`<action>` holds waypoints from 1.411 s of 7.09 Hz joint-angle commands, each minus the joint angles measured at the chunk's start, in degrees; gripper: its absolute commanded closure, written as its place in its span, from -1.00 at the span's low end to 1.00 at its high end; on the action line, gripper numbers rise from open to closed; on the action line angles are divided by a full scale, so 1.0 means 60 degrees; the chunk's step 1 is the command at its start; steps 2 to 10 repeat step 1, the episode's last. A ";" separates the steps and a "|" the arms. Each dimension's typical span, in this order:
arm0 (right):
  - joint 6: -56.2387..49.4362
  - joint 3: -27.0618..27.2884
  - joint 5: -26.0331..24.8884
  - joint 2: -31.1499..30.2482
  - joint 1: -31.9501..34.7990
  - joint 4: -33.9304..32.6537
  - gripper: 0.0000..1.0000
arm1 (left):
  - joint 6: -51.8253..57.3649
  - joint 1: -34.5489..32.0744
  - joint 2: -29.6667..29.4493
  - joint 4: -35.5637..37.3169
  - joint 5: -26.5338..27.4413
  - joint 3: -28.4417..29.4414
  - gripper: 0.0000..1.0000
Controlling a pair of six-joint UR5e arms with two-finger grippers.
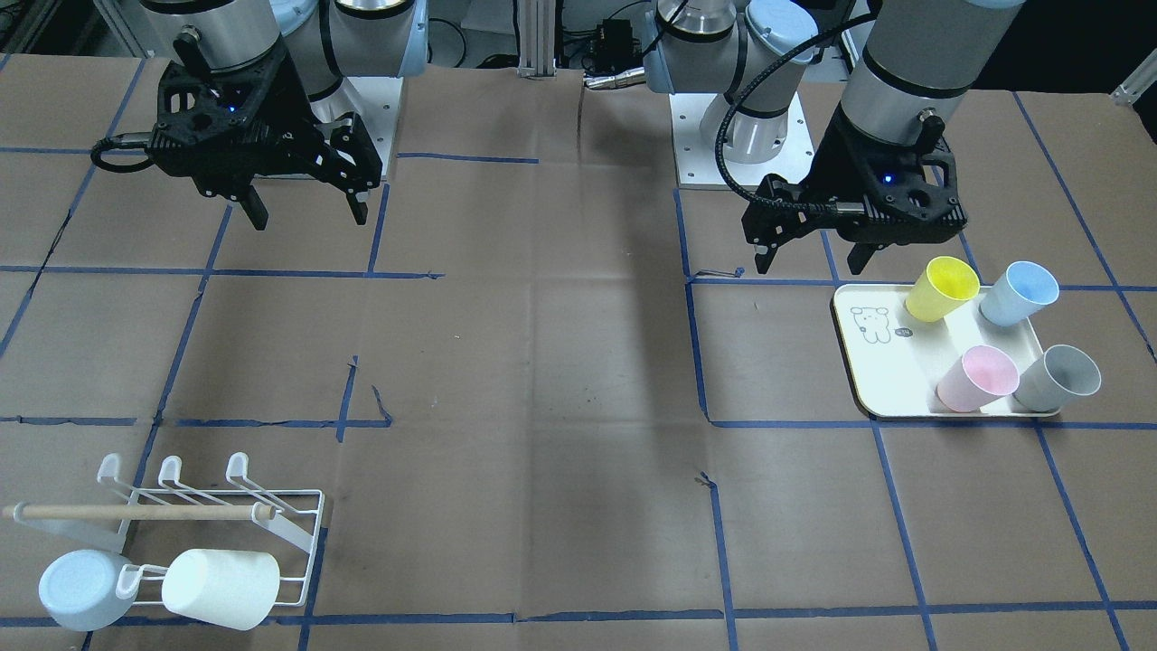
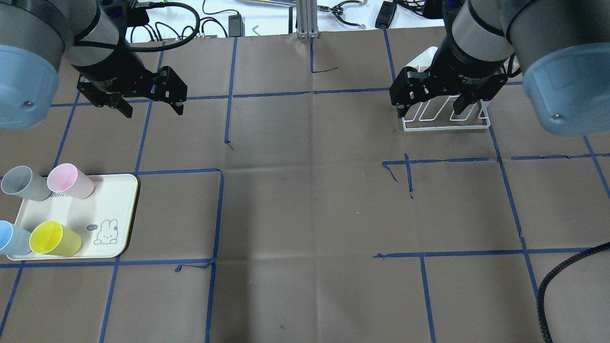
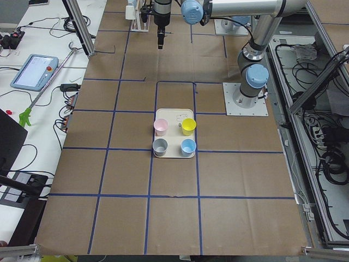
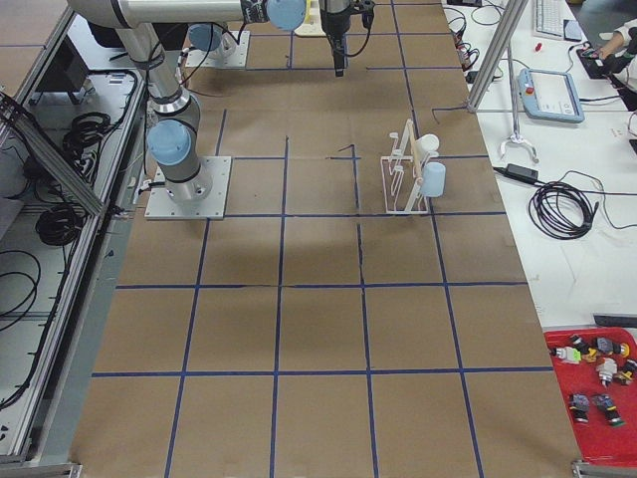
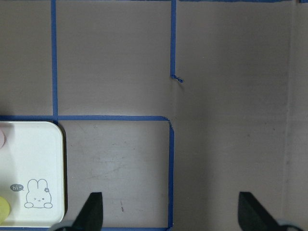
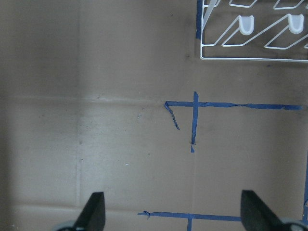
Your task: Transfer IKEA cup to right arm and place on rack
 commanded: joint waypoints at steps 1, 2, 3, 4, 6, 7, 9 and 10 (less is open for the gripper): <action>0.0014 0.0024 0.0030 -0.0014 0.0002 -0.0011 -1.00 | 0.0000 0.0006 -0.0020 0.0001 -0.0026 0.0000 -1.00; 0.0014 0.0024 0.0030 -0.0014 0.0002 -0.0011 -1.00 | 0.0000 0.0006 -0.0020 0.0001 -0.0026 0.0000 -1.00; 0.0014 0.0024 0.0030 -0.0014 0.0002 -0.0011 -1.00 | 0.0000 0.0006 -0.0020 0.0001 -0.0026 0.0000 -1.00; 0.0014 0.0024 0.0030 -0.0014 0.0002 -0.0011 -1.00 | 0.0000 0.0006 -0.0020 0.0001 -0.0026 0.0000 -1.00; 0.0014 0.0024 0.0030 -0.0014 0.0002 -0.0011 -1.00 | 0.0000 0.0006 -0.0020 0.0001 -0.0026 0.0000 -1.00; 0.0014 0.0024 0.0030 -0.0014 0.0002 -0.0011 -1.00 | 0.0000 0.0006 -0.0020 0.0001 -0.0026 0.0000 -1.00; 0.0014 0.0024 0.0030 -0.0014 0.0002 -0.0011 -1.00 | 0.0000 0.0006 -0.0020 0.0001 -0.0026 0.0000 -1.00; 0.0014 0.0024 0.0030 -0.0014 0.0002 -0.0011 -1.00 | 0.0000 0.0006 -0.0020 0.0001 -0.0026 0.0000 -1.00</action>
